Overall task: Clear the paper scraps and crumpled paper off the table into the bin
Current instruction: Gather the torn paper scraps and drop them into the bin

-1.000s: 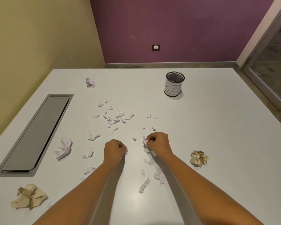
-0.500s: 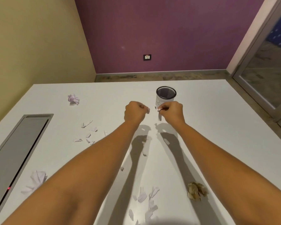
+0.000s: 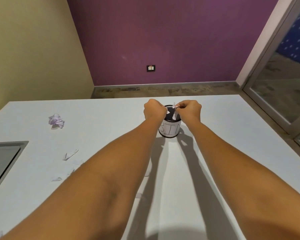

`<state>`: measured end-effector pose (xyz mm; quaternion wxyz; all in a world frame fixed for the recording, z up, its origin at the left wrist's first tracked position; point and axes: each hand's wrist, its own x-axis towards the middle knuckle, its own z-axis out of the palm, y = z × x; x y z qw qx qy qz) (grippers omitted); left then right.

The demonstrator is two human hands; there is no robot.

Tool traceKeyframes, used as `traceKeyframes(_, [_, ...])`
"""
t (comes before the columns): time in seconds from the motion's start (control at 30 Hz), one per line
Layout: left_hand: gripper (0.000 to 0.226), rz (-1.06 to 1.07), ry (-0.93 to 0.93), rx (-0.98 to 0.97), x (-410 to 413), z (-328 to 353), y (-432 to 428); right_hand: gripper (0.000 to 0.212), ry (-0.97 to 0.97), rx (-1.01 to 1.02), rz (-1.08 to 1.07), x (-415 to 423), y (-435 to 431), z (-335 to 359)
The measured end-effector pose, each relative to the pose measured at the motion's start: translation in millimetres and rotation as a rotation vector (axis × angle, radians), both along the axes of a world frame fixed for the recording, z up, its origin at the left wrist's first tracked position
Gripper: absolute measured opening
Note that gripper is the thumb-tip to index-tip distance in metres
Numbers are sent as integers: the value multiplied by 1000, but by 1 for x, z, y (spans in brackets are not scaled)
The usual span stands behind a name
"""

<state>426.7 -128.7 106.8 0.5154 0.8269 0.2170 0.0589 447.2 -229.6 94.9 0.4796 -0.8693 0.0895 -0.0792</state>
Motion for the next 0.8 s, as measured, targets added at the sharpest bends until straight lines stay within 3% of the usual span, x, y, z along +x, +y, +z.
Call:
traceKeyframes(0.2, [17, 38, 8, -33, 13, -15, 0, 13, 33, -64, 39, 15, 4, -11])
traceKeyframes(0.4, [19, 32, -43, -8, -5, -22, 10, 27, 0, -102, 83, 10, -2, -10])
traceKeyframes(0.8, [20, 72, -117, 142, -153, -79, 63, 24, -52, -12, 115, -61, 2, -21])
